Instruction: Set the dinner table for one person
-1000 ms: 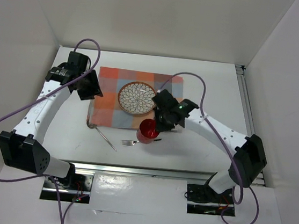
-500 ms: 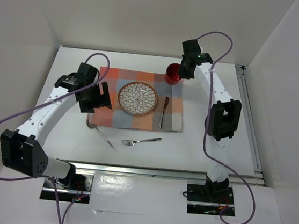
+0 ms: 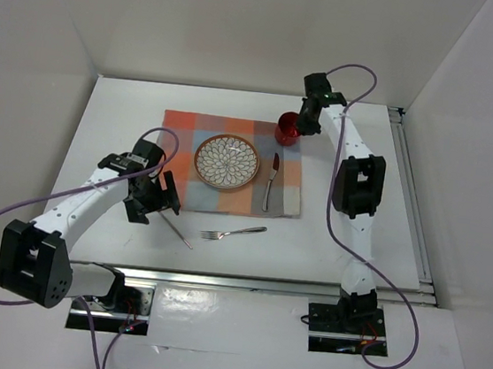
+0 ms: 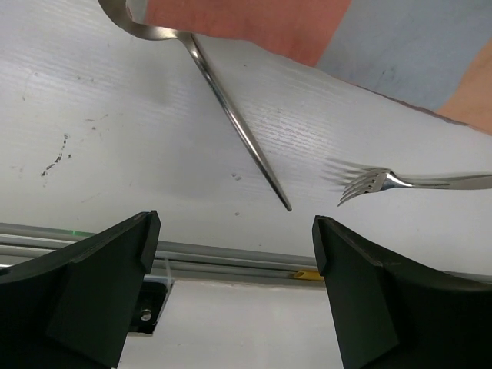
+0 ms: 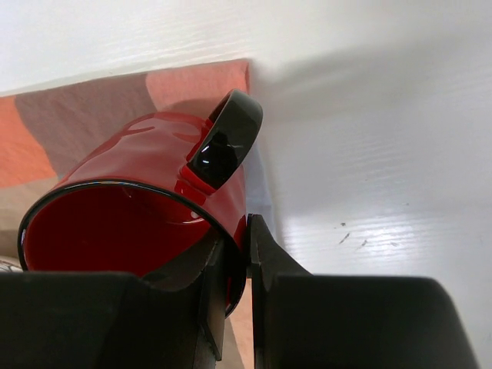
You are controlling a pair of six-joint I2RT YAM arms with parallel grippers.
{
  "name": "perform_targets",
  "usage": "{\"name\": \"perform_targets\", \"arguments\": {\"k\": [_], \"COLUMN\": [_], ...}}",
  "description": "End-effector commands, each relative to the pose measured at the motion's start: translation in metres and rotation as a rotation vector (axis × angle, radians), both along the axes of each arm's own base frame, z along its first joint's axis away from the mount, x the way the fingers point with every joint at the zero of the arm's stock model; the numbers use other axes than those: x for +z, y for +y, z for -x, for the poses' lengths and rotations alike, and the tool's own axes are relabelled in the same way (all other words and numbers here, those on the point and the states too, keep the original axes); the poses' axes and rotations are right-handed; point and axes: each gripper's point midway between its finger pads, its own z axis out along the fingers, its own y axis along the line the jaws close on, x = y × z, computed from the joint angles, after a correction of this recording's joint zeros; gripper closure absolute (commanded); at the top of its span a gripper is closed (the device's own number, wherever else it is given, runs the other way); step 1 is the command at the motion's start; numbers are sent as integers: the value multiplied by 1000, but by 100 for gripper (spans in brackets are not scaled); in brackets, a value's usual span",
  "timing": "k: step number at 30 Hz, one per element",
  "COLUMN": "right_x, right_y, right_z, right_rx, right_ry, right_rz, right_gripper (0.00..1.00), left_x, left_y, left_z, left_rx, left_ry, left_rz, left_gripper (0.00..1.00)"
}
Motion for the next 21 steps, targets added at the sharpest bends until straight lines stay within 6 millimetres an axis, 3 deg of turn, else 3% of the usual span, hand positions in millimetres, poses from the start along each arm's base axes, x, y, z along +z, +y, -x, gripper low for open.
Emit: {"name": "perform_targets", "arguments": {"k": [1,7,9,11,12,14,15,19,21], "right_x": [37,20,13,13,13,20,30,62,74], "right_y": [17,18,24,26,27,29,31,35,37], "right_z": [-29,-34,-32,-32,-32,-31,-31,-32,-31], "right_rx": [23,15,24,31,38,44,52,67,77], "right_ry": [-152,-138,-128,-126,-124,-138,-155,-218,-235], "right_rz": [-57,-59,-57,-65,-73,-84,-98,-129,-143], "right_gripper": [100,99,93,79,60,48,34,13,10], "left_x": [6,4,2,5,5,2,2,-4,-12], "left_y": [-1,0,-1,-1,-1,3,3,2,0], "left_z": [-8,-9,-8,-11,-11,-10,-10,-5,-1], "left_rx": [39,55,60,60,60,66,76,122,153], "left_ry": [-62,-50,-36,-45,-45,-32,-31,2,32], "left_rz": [11,17,28,30,30,6,9,12,26], "left_gripper": [0,0,0,0,0,0,0,0,0]}}
